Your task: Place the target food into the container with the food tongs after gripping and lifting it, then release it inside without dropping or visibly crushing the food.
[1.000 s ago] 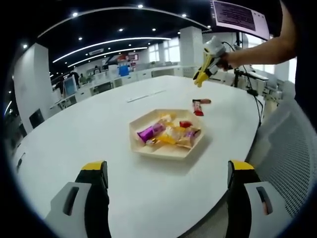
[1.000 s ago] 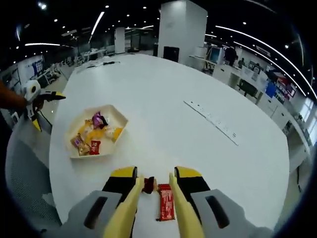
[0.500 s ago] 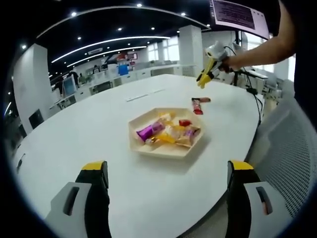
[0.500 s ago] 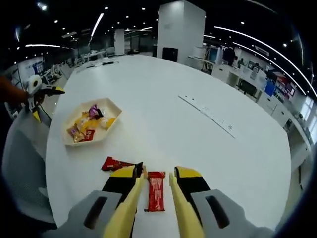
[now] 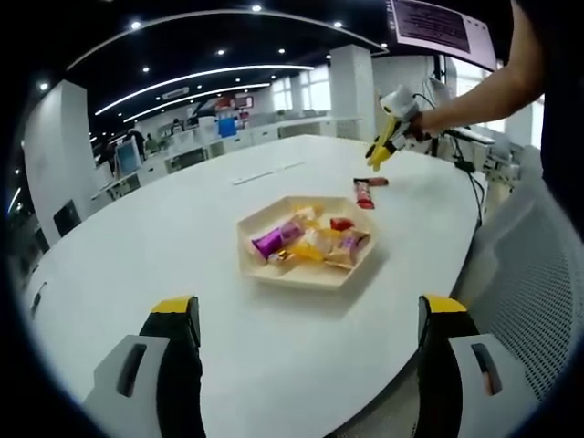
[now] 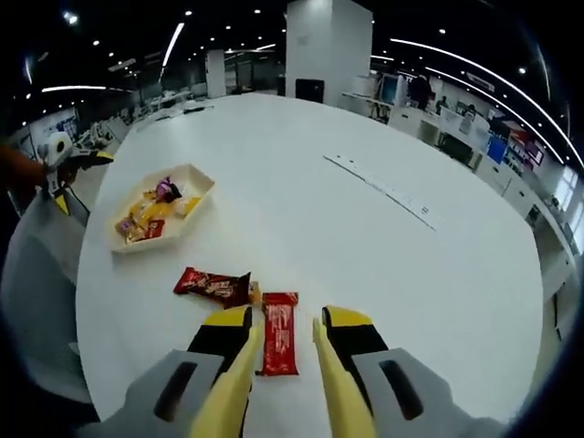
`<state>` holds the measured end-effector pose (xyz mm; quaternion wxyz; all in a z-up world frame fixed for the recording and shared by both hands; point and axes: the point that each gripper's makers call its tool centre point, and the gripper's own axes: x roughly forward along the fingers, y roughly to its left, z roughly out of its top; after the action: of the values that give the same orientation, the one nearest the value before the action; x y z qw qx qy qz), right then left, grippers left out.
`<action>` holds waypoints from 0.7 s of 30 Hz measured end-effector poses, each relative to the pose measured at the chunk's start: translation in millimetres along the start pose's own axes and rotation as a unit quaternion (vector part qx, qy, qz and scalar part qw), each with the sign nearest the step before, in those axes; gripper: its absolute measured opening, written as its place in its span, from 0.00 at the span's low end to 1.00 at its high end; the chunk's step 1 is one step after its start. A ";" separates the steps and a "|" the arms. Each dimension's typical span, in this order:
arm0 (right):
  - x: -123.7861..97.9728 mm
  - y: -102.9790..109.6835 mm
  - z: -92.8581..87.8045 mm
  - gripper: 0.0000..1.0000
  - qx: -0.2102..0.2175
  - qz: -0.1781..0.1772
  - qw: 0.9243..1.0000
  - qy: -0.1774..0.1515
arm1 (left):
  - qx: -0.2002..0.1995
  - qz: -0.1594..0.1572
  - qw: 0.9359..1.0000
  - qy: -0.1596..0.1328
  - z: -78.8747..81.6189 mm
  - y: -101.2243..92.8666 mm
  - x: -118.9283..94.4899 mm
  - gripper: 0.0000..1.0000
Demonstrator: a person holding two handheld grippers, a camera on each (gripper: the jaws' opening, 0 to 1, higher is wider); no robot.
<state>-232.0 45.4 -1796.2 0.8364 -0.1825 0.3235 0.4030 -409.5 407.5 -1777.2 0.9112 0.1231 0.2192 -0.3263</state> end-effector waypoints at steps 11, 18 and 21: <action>12.6 2.1 -12.0 0.30 0.003 0.012 1.000 0.018 | 0.000 -0.002 1.000 0.004 -2.2 0.0 0.5 0.95; 19.0 6.1 -18.4 0.30 0.002 0.016 0.999 0.028 | -0.001 -0.002 1.000 0.006 -2.7 0.1 0.6 0.95; 21.7 6.1 -21.6 0.30 0.009 0.013 0.999 0.034 | -0.002 -0.002 1.000 0.007 -3.1 0.1 0.6 0.95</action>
<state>-235.2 49.0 -1827.1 0.8210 -0.1842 0.3583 0.4047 -410.0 408.4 -1780.2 0.9094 0.1230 0.2262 -0.3267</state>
